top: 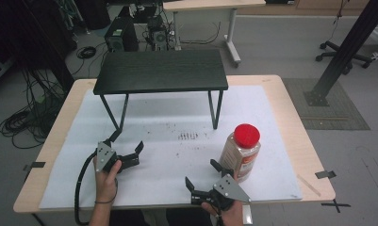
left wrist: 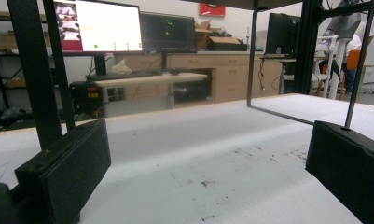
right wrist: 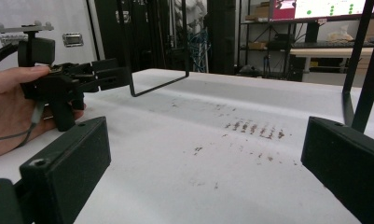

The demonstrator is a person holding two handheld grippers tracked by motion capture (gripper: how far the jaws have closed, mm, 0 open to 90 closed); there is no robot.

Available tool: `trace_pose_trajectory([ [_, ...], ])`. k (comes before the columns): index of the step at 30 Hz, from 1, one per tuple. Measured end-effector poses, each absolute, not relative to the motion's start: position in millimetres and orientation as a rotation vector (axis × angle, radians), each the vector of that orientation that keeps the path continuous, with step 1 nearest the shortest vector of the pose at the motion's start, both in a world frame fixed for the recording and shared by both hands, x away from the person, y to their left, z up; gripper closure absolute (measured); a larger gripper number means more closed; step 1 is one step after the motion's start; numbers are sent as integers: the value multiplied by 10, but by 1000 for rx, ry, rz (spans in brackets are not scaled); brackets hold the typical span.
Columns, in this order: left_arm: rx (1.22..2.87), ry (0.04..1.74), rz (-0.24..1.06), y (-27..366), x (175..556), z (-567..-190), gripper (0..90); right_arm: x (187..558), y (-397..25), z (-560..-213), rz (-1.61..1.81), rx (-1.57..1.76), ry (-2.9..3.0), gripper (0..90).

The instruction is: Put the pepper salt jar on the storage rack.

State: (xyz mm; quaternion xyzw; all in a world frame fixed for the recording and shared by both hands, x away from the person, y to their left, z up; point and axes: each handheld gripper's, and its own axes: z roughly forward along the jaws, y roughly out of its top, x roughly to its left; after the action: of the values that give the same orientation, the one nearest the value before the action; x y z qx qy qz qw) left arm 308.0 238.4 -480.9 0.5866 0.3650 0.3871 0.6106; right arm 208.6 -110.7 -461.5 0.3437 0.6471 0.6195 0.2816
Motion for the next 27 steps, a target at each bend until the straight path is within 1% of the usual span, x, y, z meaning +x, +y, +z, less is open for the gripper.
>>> trace_pose_trajectory([
  [17, 1354, 840, 899, 2382, 3077, -4809, 2, 1876, -1246, -4513, 1652, 925, 1719, 16],
  [27, 1354, 840, 901, 2381, 3077, -4810, 2, 1760, -1409, -4489, 1630, 940, 1710, 16],
])
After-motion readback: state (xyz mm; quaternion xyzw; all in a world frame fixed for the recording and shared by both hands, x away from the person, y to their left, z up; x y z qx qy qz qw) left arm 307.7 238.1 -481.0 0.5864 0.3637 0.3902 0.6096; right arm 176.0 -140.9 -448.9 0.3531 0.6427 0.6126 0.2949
